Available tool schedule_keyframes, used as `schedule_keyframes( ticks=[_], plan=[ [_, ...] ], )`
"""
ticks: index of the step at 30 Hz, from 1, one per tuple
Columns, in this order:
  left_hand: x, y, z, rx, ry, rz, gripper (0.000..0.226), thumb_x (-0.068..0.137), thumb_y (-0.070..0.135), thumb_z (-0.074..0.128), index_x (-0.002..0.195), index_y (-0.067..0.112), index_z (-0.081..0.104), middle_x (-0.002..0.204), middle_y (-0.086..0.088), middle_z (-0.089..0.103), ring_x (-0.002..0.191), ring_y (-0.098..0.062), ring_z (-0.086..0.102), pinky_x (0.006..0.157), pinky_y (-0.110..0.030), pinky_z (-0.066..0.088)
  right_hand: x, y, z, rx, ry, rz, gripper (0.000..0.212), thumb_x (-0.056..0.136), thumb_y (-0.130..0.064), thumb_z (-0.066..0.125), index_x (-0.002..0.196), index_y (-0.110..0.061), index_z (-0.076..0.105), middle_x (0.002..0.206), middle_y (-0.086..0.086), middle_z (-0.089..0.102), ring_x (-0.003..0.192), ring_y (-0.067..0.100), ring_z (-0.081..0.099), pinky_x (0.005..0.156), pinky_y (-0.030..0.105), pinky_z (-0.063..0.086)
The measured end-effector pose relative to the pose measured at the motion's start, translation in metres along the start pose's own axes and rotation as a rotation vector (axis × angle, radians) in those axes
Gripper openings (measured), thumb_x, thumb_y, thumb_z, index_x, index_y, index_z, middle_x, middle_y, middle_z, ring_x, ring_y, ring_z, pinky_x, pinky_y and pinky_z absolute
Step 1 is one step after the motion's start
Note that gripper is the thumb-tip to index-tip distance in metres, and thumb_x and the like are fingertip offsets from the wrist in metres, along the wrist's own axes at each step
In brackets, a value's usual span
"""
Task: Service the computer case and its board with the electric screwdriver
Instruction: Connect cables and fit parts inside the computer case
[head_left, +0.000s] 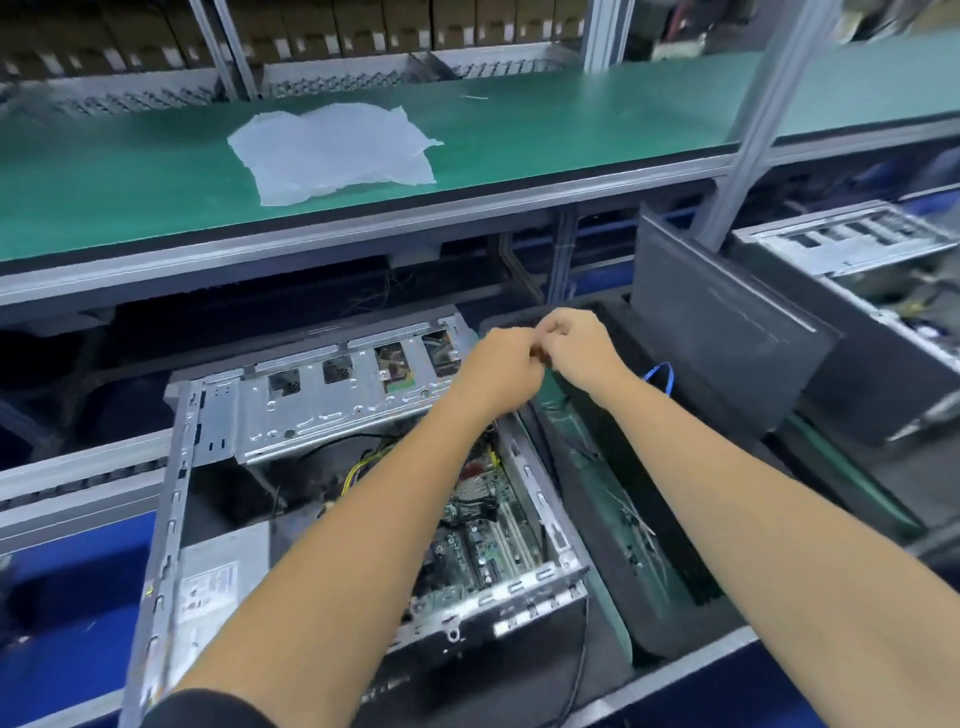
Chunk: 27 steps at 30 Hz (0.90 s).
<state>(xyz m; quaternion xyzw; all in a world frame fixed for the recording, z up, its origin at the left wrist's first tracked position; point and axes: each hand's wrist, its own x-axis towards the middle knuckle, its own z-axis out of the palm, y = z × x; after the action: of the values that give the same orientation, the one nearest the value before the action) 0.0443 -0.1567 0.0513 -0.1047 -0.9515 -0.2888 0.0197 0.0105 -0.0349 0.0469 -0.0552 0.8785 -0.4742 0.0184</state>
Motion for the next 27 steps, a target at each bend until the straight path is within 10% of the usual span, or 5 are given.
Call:
schedule_keyframes(
  ticks=[17, 27],
  plan=[
    [0.102, -0.003, 0.159, 0.271, -0.214, -0.728, 0.028, 0.088, 0.013, 0.053, 0.111, -0.002, 0.055, 0.120, -0.022, 0.058, 0.109, -0.037, 0.057, 0.086, -0.039, 0.047, 0.054, 0.179, 0.004, -0.388, -0.564, 0.166, 0.030, 0.092, -0.005, 0.054, 0.122, -0.001, 0.054, 0.129, 0.021, 0.058, 0.118, 0.034, 0.056, 0.088, 0.033, 0.044],
    [0.107, -0.008, 0.174, 0.264, -0.202, -0.739, 0.013, 0.084, 0.013, 0.051, 0.094, 0.005, 0.052, 0.108, -0.019, 0.061, 0.094, -0.036, 0.060, 0.073, -0.036, 0.048, 0.080, 0.193, 0.025, -0.508, -0.742, 0.130, 0.053, 0.092, 0.001, 0.055, 0.142, -0.011, 0.040, 0.163, 0.011, -0.005, 0.111, 0.033, 0.057, 0.089, 0.035, 0.048]
  ],
)
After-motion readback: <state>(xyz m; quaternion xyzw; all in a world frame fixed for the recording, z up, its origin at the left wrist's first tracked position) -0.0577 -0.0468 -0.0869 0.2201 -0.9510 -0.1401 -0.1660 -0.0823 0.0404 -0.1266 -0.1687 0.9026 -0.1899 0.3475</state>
